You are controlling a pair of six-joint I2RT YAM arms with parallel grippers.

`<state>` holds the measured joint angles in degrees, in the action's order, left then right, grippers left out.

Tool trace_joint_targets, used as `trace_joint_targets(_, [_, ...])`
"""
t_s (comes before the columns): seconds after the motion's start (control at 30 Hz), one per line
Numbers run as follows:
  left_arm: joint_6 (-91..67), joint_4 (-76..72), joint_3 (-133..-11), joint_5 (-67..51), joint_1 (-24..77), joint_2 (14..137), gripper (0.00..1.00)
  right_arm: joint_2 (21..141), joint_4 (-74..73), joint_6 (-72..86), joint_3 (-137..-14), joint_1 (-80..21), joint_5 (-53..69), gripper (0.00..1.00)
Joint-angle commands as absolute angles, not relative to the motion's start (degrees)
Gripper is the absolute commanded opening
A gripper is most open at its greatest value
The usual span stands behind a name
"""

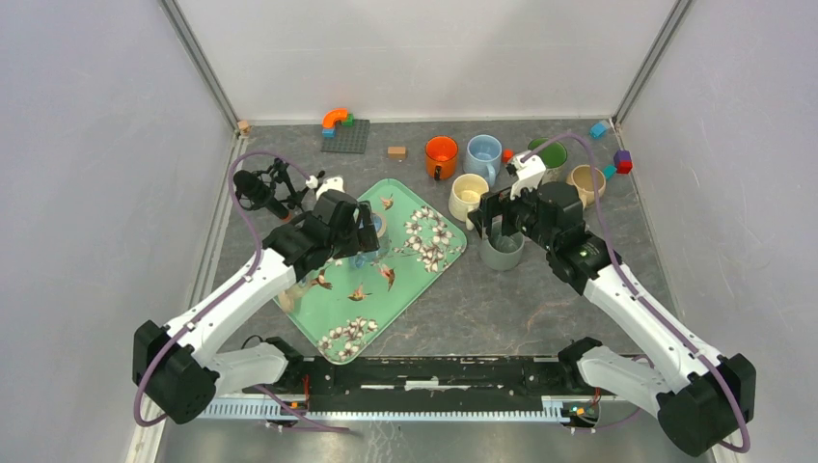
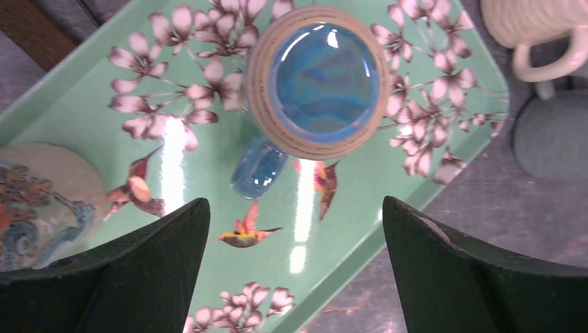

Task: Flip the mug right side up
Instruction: Turn over the cup on the tray.

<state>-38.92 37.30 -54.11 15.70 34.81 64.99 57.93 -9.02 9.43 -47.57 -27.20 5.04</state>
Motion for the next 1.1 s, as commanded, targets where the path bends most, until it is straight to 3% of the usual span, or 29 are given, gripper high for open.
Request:
trace_joint_targets(0.0, [-28.5, 36.7, -53.8, 18.6, 33.6, 66.8, 1.0, 55.9, -3.8, 11.4, -45.9, -27.0, 5.7, 0.98])
trace_joint_targets(0.13, [-23.5, 33.4, -53.8, 12.5, 32.1, 71.4, 0.99, 54.2, -2.1, 11.9, -44.5, -27.0, 5.6, 0.98])
trace_joint_targets(0.23, [-20.9, 30.7, -54.0, 9.3, 32.1, 74.5, 0.92, 52.6, -1.1, 11.6, -43.6, -27.0, 4.6, 0.98])
trace_joint_targets(0.6, [-23.2, 29.4, -56.4, 6.7, 32.5, 81.4, 0.51, 48.4, 3.5, 12.4, -39.5, -26.9, 0.6, 0.98])
trace_joint_targets(1.07, [-26.4, 27.8, -56.0, 13.8, 33.0, 83.7, 0.41, 48.8, 9.6, 14.8, -34.8, -27.0, 3.6, 0.96])
